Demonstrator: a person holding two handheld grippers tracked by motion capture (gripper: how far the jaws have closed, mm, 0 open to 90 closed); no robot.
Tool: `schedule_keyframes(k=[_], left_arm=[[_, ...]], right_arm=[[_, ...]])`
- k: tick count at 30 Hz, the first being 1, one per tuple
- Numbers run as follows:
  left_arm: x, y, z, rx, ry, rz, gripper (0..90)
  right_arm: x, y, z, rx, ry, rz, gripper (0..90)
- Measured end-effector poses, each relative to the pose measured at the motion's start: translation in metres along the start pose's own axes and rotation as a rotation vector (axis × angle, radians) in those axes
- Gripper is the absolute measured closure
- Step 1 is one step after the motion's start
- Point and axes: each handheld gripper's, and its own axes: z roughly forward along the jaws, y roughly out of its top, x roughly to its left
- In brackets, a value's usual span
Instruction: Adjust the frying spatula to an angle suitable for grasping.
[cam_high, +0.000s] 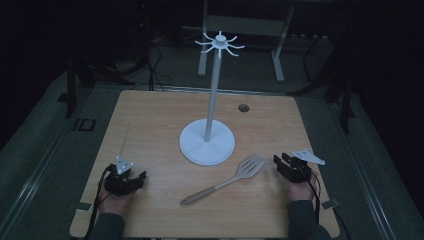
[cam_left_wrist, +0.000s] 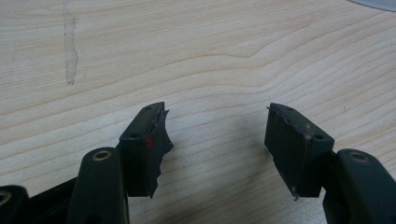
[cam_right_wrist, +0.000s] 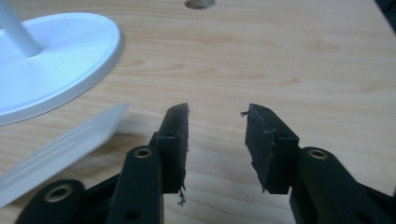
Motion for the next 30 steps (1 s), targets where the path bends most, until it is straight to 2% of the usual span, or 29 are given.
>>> schedule_keyframes(k=[6, 12, 21, 26, 29, 30], left_arm=[[0.0, 0.0, -0.001, -0.001, 0.002, 0.001, 39.1], [0.0, -0.001, 0.0, 0.004, 0.002, -0.001, 39.1], [0.0, -0.001, 0.0, 0.006, 0.004, -0.001, 39.1], [0.0, -0.001, 0.0, 0.008, 0.003, 0.001, 39.1], [0.0, -0.001, 0.0, 0.006, 0.004, -0.001, 39.1], [0.0, -0.001, 0.0, 0.008, 0.003, 0.001, 39.1]], right_arm=[[0.014, 0.006, -0.003, 0.04, -0.004, -0.092, 71.7], [0.02, 0.015, -0.006, 0.038, 0.031, -0.114, 76.7], [0.022, 0.028, -0.007, 0.037, 0.076, -0.136, 78.8], [0.029, 0.036, -0.004, 0.041, 0.113, -0.155, 89.8], [0.032, 0.039, -0.001, 0.052, 0.129, -0.159, 90.0], [0.036, 0.04, 0.003, 0.065, 0.137, -0.176, 90.0]])
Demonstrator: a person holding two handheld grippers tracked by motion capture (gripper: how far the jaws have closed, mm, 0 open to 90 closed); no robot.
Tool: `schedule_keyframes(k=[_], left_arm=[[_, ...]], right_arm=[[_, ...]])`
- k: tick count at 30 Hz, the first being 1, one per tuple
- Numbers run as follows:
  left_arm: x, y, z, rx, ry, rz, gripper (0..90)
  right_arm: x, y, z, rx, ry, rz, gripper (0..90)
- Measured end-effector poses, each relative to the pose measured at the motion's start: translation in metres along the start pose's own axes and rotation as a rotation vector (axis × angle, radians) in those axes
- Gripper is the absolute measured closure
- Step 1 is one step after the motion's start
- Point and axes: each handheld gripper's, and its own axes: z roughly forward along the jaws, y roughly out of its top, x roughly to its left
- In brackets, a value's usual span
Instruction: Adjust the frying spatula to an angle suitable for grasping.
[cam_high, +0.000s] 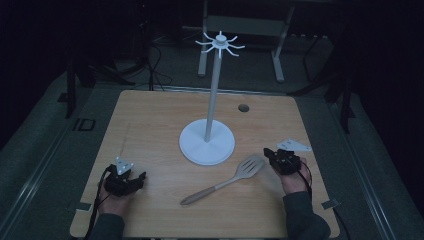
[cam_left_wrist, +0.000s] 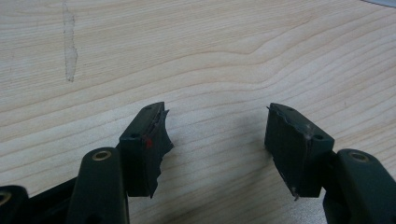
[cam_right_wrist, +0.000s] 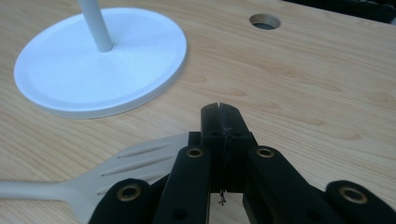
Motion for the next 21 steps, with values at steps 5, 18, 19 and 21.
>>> schedule_keyframes(k=[5, 18, 19, 21], left_arm=[[0.0, 0.0, -0.001, -0.003, 0.002, -0.002, 39.1], [0.001, 0.0, -0.002, -0.008, 0.002, -0.006, 39.1], [0.001, 0.0, -0.002, -0.008, 0.002, -0.005, 39.1], [0.001, 0.0, -0.002, -0.007, 0.002, -0.004, 39.1]], right_arm=[[0.006, 0.003, 0.012, 0.042, 0.015, -0.017, 90.0], [0.017, -0.006, 0.029, 0.126, 0.037, -0.056, 90.0], [0.017, -0.006, 0.029, 0.126, 0.037, -0.053, 90.0], [0.017, -0.007, 0.028, 0.127, 0.039, -0.054, 90.0]])
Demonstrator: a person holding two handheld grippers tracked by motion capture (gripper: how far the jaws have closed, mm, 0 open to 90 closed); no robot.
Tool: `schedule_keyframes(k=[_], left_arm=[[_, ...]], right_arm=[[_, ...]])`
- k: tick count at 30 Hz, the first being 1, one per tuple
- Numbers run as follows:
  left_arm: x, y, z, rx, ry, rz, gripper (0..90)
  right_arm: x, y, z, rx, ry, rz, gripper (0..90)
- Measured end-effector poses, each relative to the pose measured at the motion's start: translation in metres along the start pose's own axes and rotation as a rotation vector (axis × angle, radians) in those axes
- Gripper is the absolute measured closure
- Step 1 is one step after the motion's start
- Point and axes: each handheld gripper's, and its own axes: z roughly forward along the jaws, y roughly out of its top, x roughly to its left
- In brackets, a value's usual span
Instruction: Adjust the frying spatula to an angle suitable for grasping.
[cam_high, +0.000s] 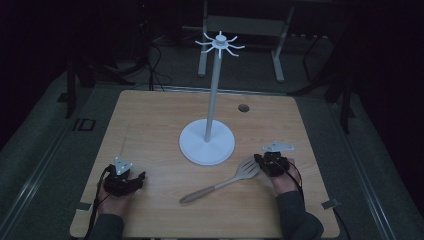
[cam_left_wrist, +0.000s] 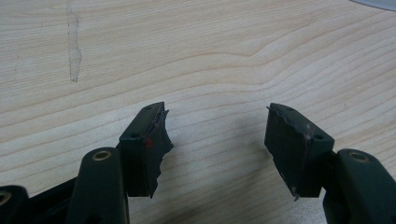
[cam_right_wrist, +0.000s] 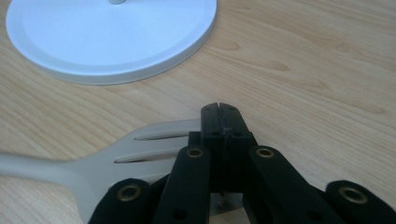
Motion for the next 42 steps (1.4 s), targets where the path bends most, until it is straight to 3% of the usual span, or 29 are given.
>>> schedule_keyframes(k=[15, 22, 33, 42], left_arm=[[0.0, 0.0, 0.0, 0.001, 0.0, 0.0, 39.1], [0.0, 0.0, 0.0, 0.001, 0.001, 0.0, 39.1], [0.0, 0.0, 0.0, -0.003, 0.002, -0.004, 39.1], [0.0, 0.0, 0.0, 0.002, 0.003, 0.001, 39.1]], right_arm=[[0.006, -0.019, -0.007, 0.007, 0.005, 0.006, 90.0], [0.013, -0.035, -0.017, 0.035, 0.017, 0.006, 90.0], [0.031, -0.055, -0.035, 0.067, 0.05, -0.004, 90.0], [0.048, -0.05, -0.043, 0.071, 0.081, -0.045, 89.9]])
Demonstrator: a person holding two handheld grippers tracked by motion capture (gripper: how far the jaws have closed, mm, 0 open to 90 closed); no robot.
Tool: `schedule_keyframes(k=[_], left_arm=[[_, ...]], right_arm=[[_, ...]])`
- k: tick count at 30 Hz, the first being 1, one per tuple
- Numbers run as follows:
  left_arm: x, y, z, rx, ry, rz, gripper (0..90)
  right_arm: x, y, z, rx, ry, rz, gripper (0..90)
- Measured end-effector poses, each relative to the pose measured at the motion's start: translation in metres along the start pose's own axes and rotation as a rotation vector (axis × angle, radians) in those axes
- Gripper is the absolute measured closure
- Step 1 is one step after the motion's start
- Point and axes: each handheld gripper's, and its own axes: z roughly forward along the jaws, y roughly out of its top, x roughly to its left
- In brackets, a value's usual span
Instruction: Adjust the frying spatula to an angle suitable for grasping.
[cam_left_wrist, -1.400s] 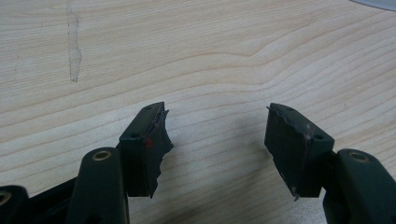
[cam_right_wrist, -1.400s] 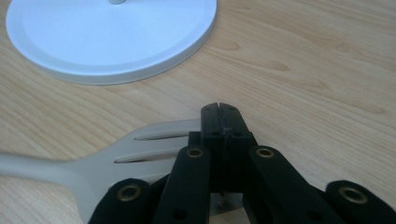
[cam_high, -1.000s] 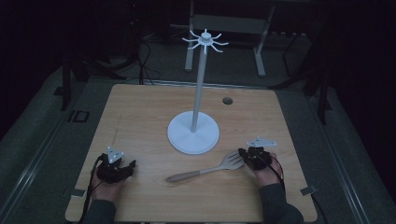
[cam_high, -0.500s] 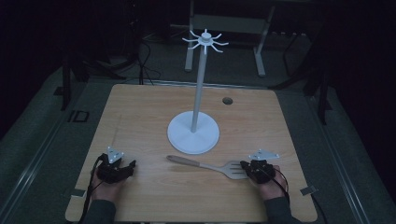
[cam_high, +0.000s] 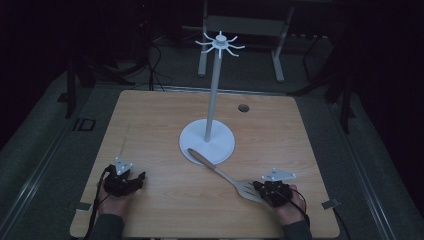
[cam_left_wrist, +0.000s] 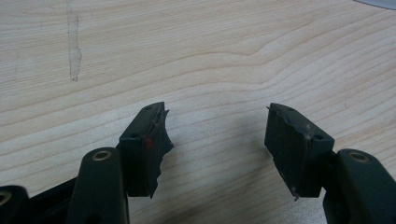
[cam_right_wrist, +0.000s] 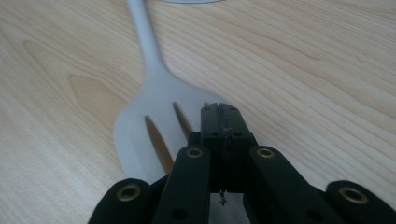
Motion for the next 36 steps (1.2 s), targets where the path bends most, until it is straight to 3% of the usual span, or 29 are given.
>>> schedule_keyframes(k=[4, 12, 20, 36], left_arm=[[0.0, 0.0, 0.0, 0.004, -0.001, 0.001, 39.1], [0.0, 0.0, 0.0, 0.002, -0.001, 0.001, 39.1], [0.001, 0.0, 0.0, -0.002, -0.003, -0.004, 39.1], [0.001, 0.0, -0.001, -0.007, -0.001, -0.006, 39.1]], right_arm=[[0.003, 0.006, 0.003, 0.001, 0.008, -0.018, 89.4], [0.014, 0.045, 0.018, -0.015, 0.02, -0.106, 81.8], [0.027, 0.07, 0.036, 0.008, 0.055, -0.158, 76.3], [0.047, 0.095, 0.072, 0.065, 0.097, -0.214, 71.9]])
